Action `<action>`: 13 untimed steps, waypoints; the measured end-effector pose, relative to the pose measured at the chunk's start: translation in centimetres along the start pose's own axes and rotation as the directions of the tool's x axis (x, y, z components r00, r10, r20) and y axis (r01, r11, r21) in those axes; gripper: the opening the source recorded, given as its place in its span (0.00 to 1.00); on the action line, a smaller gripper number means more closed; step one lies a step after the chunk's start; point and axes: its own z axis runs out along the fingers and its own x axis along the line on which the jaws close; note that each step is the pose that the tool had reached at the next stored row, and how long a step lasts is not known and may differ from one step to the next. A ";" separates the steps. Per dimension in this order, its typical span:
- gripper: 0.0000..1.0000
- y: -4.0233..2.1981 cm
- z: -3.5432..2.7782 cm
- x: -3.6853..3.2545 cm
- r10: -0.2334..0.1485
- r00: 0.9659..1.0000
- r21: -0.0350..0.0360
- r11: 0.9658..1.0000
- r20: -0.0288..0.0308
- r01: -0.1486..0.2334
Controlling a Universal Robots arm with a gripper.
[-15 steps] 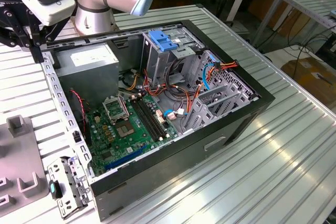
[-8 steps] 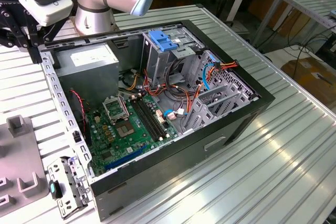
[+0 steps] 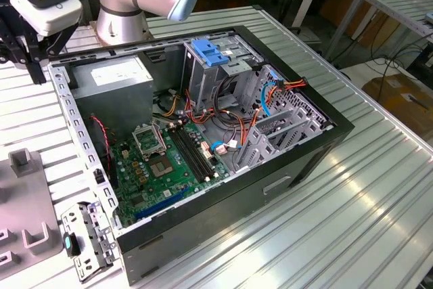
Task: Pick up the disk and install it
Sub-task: 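Reach for the disk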
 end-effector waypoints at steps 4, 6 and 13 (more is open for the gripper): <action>0.11 -0.05 0.01 0.60 0.000 1.000 0.000 1.000 0.000 0.000; 0.11 -0.07 0.02 0.97 0.000 1.000 0.000 1.000 0.000 0.000; 0.11 -0.14 0.04 1.86 0.000 1.000 0.000 1.000 0.000 0.000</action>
